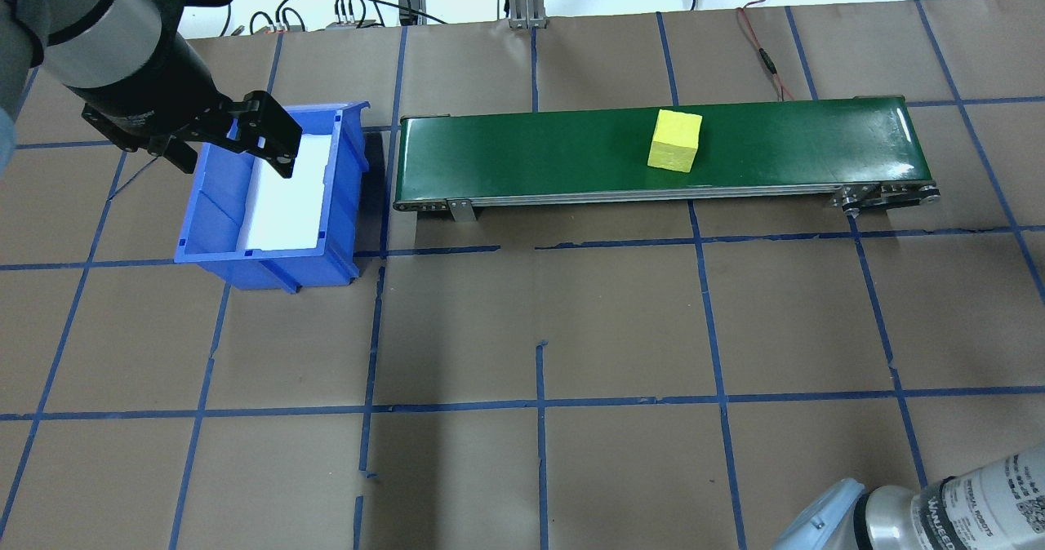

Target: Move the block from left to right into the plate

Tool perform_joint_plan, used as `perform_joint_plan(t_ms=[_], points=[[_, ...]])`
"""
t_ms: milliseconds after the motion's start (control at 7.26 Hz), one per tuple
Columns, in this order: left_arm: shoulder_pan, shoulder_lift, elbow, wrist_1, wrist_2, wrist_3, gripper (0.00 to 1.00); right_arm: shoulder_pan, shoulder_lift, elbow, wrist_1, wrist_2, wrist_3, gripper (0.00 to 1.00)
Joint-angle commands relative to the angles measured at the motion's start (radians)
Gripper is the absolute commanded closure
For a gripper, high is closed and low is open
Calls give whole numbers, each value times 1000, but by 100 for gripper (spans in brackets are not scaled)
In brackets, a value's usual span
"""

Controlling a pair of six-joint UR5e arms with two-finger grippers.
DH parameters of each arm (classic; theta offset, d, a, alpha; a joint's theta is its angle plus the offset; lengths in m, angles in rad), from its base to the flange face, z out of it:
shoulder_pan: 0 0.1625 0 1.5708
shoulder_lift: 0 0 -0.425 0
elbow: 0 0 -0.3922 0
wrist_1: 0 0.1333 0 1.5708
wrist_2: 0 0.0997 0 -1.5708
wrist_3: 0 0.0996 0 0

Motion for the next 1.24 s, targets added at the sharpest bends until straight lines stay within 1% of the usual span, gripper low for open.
perform_joint_plan(t_ms=[0,276,413,689,827,964,1102], points=[[1,0,0,2,1,1,0,-16,8,16,-42,11,-8,1],[1,0,0,1,2,1,0,-16,-3,7,-44,14,-6,0],[1,0,0,1,2,0,0,-15,-29,4,-44,40,-3,0],[1,0,0,1,-1,0,0,25,-101,1,-22,66,17,0],[1,0,0,1,-1,1,0,95,-148,1,-12,89,65,0],[1,0,0,2,-1,0,0,172,-176,1,17,89,134,1],[1,0,0,2,-1,0,0,245,-175,2,24,94,196,1]])
